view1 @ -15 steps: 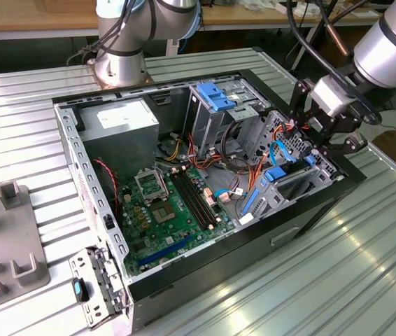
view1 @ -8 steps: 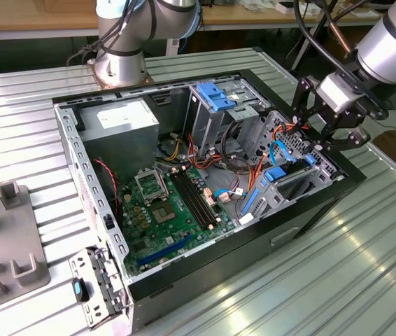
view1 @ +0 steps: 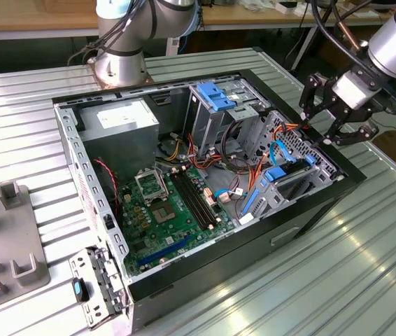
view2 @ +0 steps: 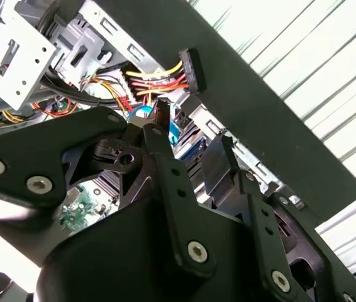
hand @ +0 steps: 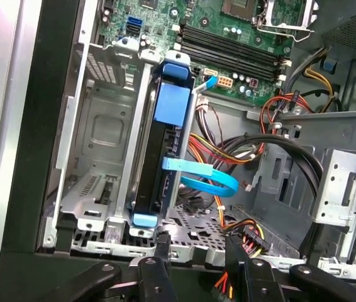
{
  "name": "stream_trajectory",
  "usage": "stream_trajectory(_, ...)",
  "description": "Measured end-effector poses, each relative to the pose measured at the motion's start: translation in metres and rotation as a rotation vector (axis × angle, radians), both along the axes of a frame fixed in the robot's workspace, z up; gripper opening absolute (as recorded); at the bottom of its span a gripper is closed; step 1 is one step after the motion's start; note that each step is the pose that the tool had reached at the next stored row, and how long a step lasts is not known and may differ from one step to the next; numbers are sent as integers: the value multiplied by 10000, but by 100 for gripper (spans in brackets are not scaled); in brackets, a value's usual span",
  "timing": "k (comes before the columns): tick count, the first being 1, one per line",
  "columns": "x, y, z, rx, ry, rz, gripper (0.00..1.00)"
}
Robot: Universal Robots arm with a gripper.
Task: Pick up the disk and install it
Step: 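Insert the first disk wire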
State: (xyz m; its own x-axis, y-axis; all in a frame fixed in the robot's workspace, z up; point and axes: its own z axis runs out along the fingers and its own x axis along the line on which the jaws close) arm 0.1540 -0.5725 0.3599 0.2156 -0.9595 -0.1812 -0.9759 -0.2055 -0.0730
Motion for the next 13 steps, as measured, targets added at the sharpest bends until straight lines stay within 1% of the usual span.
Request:
stream_trajectory(4, 60, 17, -1, 1, 1, 244, 47)
stream_trajectory(7, 72, 23, 0, 0, 0, 1120, 47)
stream_trajectory(8, 72, 23, 0, 0, 0, 1555, 47)
stream_trajectory(9, 71, 24, 0, 0, 0, 1787, 47)
stream_trajectory(13, 76, 25, -1, -1, 0, 1862, 47)
